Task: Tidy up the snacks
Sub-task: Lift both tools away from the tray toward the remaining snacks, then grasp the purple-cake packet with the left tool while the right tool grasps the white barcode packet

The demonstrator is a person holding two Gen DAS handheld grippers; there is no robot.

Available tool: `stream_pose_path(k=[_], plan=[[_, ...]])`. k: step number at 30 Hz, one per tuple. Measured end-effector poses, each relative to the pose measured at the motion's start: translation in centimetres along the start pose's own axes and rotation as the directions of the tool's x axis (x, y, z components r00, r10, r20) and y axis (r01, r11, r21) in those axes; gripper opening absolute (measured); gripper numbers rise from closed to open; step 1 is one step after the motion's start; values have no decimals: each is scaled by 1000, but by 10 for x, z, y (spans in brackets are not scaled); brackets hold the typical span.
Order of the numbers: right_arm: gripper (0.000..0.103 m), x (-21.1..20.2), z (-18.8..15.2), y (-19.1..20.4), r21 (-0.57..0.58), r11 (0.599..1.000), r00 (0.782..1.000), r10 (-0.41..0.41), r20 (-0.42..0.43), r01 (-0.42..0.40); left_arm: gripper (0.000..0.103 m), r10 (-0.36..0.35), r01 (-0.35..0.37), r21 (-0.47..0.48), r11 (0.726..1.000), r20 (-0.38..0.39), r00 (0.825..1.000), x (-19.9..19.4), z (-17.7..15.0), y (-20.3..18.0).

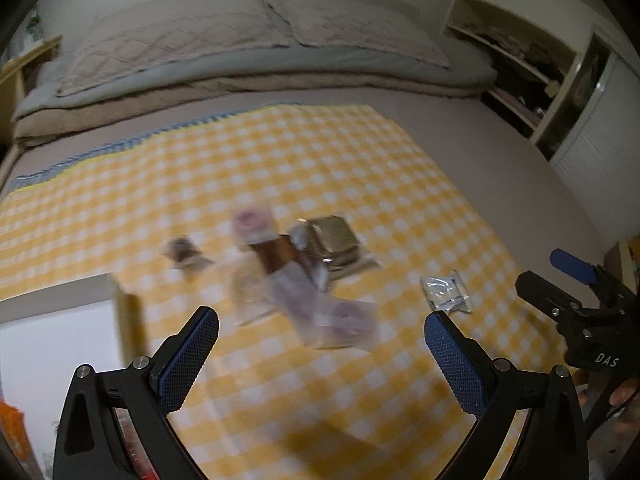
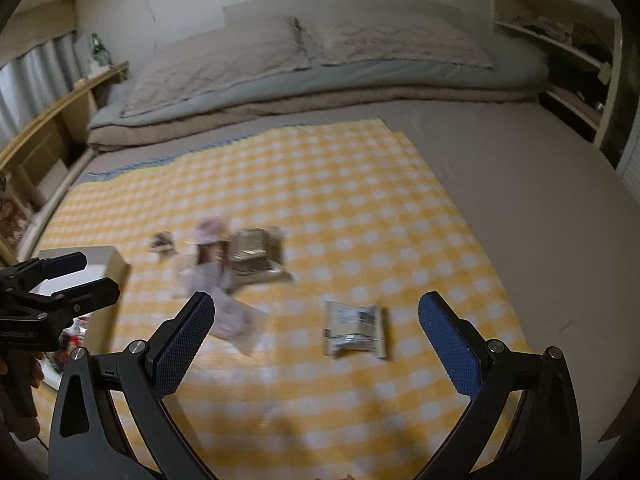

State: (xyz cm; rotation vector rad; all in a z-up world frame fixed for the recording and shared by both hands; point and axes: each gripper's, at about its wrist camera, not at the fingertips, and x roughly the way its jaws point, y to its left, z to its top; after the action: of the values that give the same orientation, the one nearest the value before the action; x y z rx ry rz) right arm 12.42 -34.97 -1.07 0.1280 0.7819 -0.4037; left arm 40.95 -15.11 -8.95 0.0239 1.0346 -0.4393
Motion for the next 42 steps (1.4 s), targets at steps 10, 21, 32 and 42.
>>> stream_pose_path(k=[10,21,32,42], plan=[[103,41,-9,-41,26,999,996,-30,-86,33,95,-183,186,20,982,-102,978,103,33,-14],[103,92,-15,-62,77,997,979,-14,-204,30,95,-194,219,77,973,-248,949,196,40,-5],[103,135,-22,-54,111,993,946,0,-323,38,96,-245,340,189,921,-397,885,189,11,-7],[59,152,-34,-34,-22,997,915,-72,-396,69,93,-187,331,316,889,-410,893,174,0,-25]])
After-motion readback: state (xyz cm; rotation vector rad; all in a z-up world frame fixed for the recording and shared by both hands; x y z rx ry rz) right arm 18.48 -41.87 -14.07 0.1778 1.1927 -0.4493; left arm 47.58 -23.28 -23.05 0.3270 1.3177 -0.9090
